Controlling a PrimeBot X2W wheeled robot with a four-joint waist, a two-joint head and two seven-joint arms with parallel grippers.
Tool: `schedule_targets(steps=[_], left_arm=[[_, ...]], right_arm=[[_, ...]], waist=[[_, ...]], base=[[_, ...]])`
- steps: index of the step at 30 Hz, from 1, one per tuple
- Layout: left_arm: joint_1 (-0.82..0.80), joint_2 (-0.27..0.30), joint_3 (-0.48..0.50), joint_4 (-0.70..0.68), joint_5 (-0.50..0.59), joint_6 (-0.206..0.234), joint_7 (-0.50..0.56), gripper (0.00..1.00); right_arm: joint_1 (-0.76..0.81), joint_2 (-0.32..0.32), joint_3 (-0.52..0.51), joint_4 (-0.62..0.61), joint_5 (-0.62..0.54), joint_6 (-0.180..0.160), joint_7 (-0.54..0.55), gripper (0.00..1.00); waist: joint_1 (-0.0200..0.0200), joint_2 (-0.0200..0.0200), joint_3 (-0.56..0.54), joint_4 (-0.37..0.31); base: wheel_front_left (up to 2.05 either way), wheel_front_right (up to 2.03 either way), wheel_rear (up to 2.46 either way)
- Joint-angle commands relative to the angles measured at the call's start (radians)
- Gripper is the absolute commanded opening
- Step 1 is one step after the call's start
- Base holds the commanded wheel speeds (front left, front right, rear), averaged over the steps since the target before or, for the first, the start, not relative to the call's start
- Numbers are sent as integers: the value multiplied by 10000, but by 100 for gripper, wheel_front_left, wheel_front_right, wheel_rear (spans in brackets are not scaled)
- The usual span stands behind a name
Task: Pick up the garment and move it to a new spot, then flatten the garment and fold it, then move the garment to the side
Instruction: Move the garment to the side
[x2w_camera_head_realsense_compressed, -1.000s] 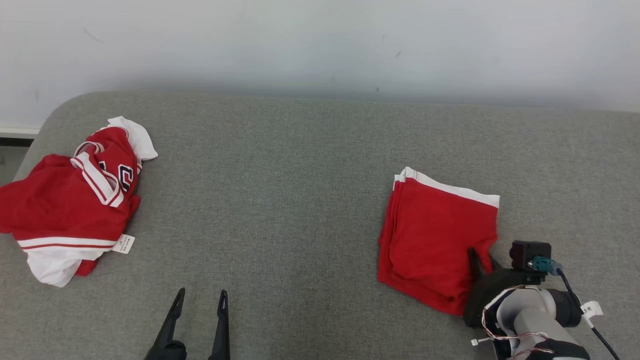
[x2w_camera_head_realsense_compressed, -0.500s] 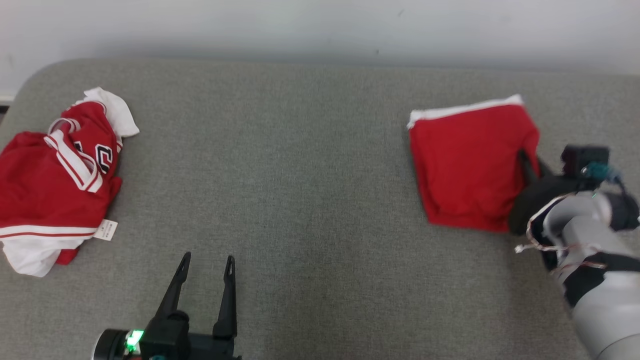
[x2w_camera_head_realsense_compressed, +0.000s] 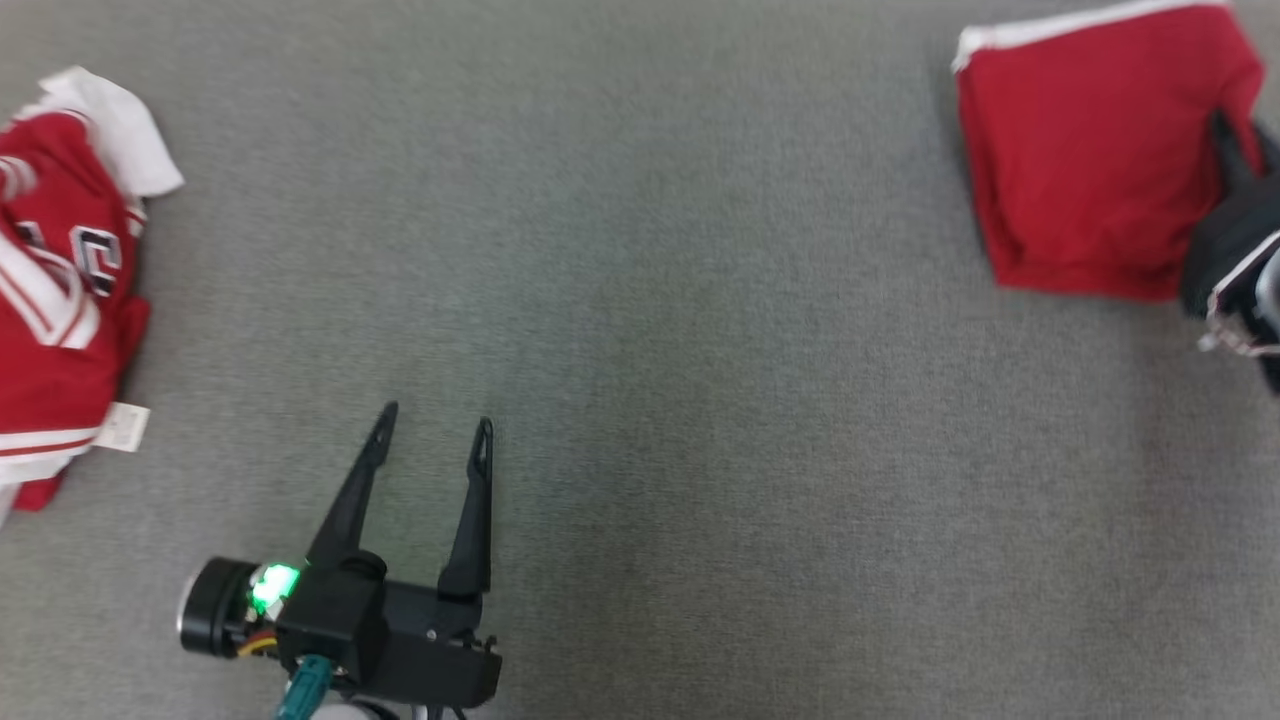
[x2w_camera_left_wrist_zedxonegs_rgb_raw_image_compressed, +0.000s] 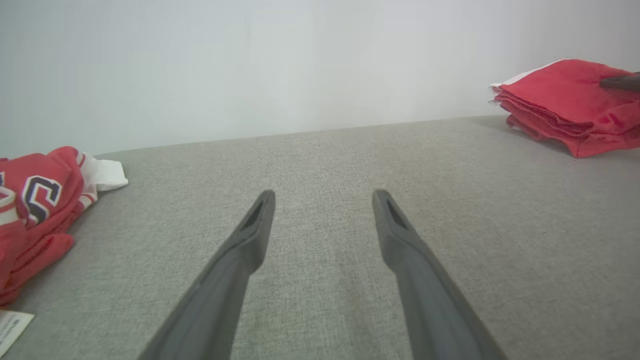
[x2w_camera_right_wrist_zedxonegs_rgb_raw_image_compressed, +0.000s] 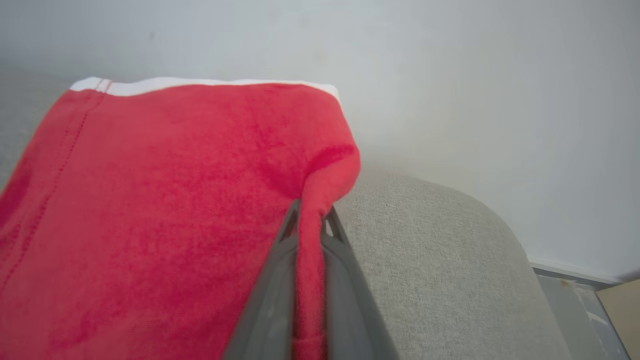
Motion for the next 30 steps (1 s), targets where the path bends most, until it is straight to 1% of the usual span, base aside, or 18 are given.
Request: schedule_targets(steps=[1,2,8,10,11,15,21,30], left_arm=[[-224,82,23,-187,107,-63,-22,100],[-224,82,23,-187,107,-63,-22,100],[-482,351,-43,-796,280,-127,-23,100],[-476,472,-13,-945,333,-113,-22,100],[-482,632,36,-1115,370,-97,-22,100],[-486,914,92,-1529,453,-66,-22,100],[-520,1206,92,-2167,540,5,-23,100],[-416,1476,142,-2837,532,183,-22,100]], right_arm=[[-312,-164,124,-68,-5,-28,-1,0],[-312,-164,124,-68,-5,-28,-1,0],[-1160,-607,656,-175,-103,-29,46,0],[-1420,-668,890,-191,-161,-29,21,0],[-1652,-690,1079,-195,-178,-29,46,0],[-2129,-797,1391,-215,-256,-29,99,0],[-2694,-997,1822,-108,-419,-29,140,0],[-3402,-1389,2253,85,-630,-29,328,0]], waist=[[-1,-2,756,-542],[-1,-2,756,-542],[-1,-2,1503,-1256],[-1,-2,1693,-1500],[-1,-2,1880,-1735],[-1,-2,2245,-2127],[-1,-2,2570,-2433],[-1,-2,2769,-2562]], base=[[0,0,0],[0,0,0],[0,0,0],[0,0,0],[0,0,0],[0,0,0],[0,0,0],[0,0,0]])
